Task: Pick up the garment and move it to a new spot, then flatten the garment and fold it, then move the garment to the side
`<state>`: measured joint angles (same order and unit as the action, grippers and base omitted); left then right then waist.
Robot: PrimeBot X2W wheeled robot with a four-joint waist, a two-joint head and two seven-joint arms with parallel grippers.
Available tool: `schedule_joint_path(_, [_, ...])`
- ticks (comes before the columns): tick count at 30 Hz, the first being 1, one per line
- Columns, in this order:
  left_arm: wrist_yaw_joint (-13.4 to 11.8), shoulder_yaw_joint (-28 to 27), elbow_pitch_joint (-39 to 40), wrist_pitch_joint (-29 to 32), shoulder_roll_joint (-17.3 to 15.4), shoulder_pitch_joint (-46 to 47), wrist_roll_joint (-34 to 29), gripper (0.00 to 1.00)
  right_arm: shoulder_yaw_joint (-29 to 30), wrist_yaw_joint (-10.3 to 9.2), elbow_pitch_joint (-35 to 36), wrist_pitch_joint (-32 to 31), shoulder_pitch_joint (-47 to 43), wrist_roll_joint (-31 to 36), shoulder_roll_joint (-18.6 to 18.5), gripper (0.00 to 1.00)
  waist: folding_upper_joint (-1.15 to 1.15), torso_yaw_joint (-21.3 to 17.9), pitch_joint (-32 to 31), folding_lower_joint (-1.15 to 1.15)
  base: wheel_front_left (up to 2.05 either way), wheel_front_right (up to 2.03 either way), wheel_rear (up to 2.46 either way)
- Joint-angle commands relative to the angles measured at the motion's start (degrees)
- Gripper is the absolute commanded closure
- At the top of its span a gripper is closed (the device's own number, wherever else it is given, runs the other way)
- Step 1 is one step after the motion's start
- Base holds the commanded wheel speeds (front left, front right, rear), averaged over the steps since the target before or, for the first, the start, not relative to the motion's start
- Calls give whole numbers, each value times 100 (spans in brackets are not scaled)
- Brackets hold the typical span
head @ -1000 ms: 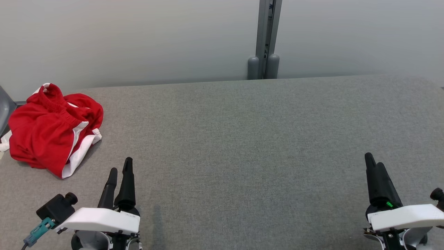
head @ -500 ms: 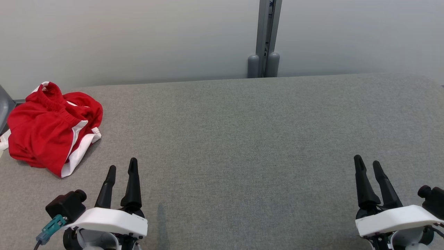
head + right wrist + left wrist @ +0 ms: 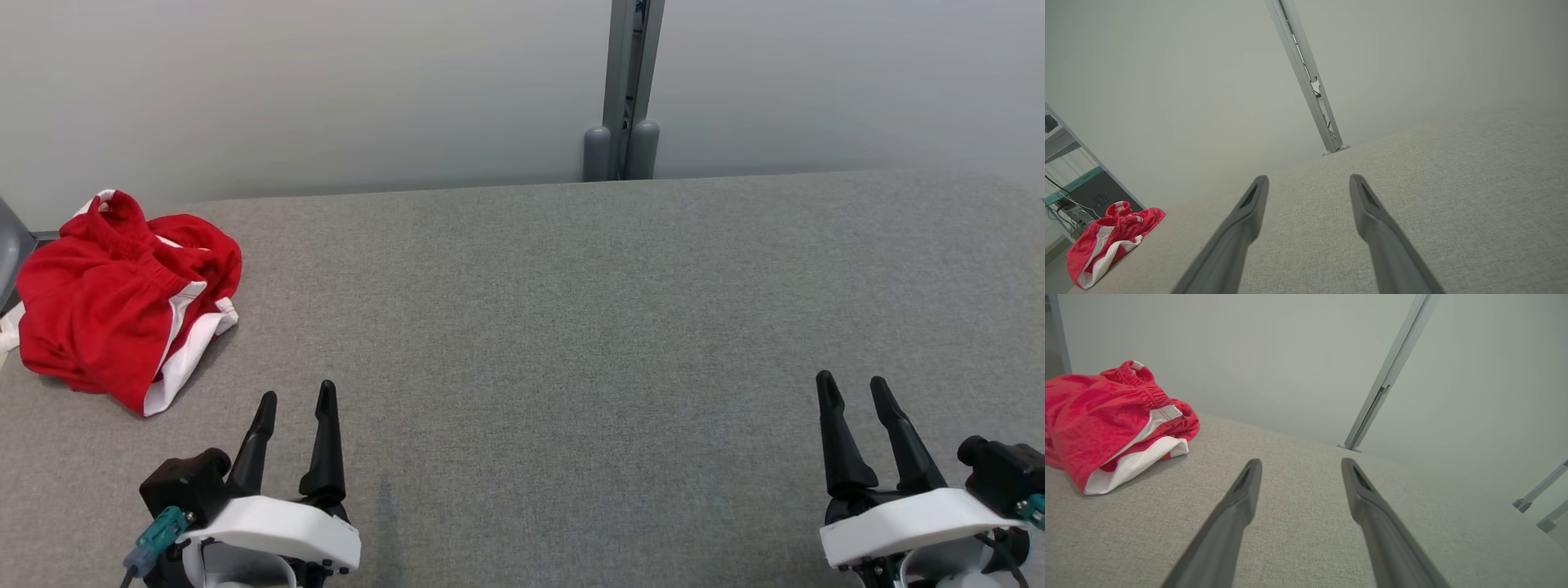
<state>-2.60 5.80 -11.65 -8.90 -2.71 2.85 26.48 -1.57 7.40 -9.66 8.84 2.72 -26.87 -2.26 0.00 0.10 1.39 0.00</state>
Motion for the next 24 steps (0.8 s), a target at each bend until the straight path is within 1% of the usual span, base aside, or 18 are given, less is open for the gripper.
schedule_joint_path(1, [-42,9,29,-50,-47,142,-130,0,-5,10,38,59,77,140,-50,0,0,0,1,0,0,0,0])
schedule_joint_path(14, [-167,79,-108,-229,-81,162,-840,0,-82,11,-36,239,92,911,-61,0,0,9,21,0,0,0,0])
schedule_joint_path(24, [-215,82,-198,-356,-82,178,-1292,0,-129,12,-80,366,120,1423,-68,0,0,12,33,0,0,0,0])
